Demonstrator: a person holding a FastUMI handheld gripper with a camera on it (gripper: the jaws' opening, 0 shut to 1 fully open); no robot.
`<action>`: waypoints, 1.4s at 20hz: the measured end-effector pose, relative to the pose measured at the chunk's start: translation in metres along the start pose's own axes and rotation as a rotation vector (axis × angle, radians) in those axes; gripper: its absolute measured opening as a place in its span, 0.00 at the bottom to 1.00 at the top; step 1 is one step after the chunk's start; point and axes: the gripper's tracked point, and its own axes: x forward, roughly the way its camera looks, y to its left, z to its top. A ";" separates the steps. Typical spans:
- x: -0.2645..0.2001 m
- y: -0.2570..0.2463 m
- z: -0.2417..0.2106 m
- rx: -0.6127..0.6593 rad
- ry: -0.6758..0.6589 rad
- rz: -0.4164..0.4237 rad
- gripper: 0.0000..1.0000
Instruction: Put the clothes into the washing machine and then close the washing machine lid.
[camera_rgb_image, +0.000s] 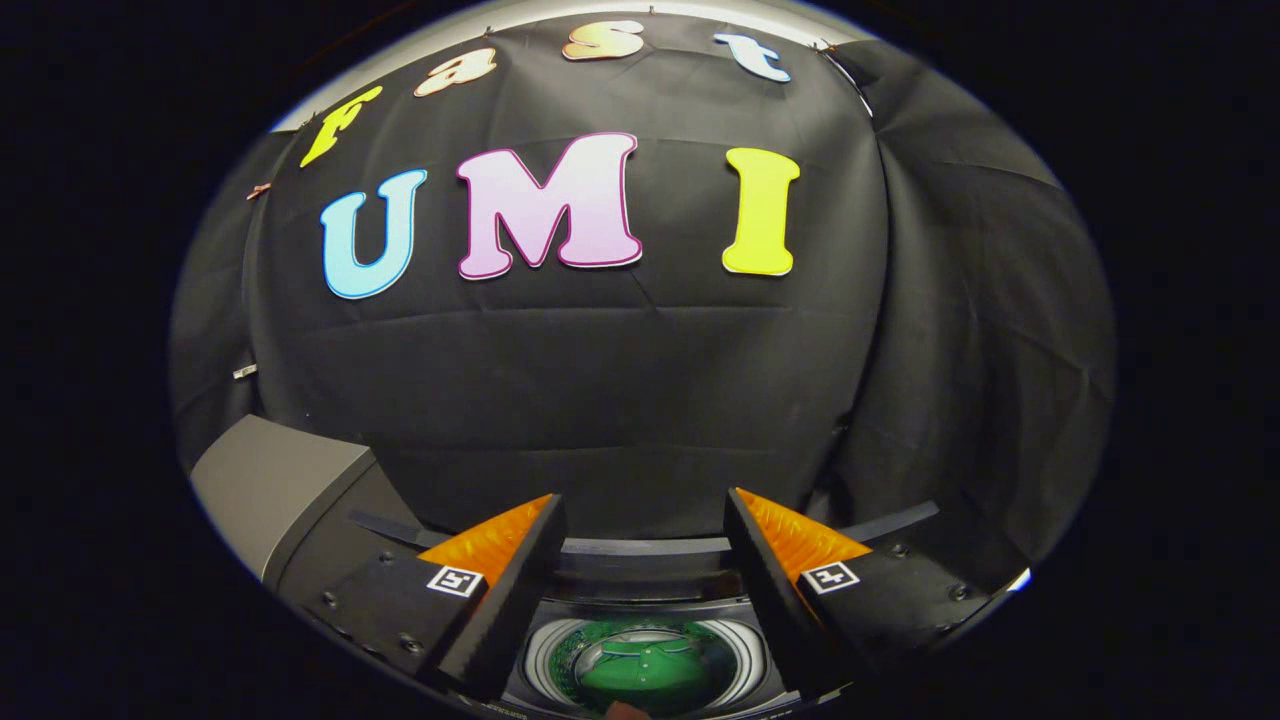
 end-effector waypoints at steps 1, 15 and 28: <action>-0.002 0.000 -0.001 0.001 -0.003 0.000 1.00; -0.021 0.002 -0.019 0.007 -0.016 0.000 0.99; -0.030 0.005 -0.185 -0.051 0.365 0.006 0.99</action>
